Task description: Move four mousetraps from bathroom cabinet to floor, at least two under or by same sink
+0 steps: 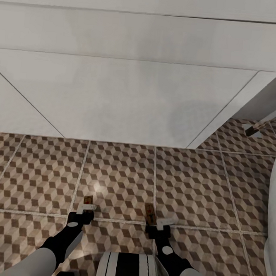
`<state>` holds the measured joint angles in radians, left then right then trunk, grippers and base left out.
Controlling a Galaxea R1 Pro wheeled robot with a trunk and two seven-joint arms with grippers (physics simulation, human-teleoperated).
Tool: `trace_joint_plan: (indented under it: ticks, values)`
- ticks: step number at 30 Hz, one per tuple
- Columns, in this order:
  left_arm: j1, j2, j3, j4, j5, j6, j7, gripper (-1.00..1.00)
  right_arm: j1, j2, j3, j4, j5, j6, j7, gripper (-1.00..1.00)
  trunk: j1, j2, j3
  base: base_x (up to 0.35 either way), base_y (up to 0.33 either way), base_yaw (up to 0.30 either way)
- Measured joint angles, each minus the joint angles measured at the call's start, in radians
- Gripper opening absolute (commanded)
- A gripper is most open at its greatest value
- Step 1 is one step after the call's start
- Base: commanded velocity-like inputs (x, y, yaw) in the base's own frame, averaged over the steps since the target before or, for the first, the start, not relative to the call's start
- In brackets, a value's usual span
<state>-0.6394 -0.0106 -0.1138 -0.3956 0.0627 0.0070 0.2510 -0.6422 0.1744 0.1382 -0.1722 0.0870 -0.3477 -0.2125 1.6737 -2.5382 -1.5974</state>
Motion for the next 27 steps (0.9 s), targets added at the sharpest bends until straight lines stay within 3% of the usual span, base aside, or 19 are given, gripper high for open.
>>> trace_joint_plan:
  ticks: [27]
  values:
    - [0.000, -0.002, -0.002, 0.018, -0.002, -0.043, 0.021, -1.00, 0.000, 0.000, 0.003, 0.001, 0.002, -0.002, 0.000, -1.00, 0.000, 0.000, 0.000, 0.000, 0.000, 0.000]
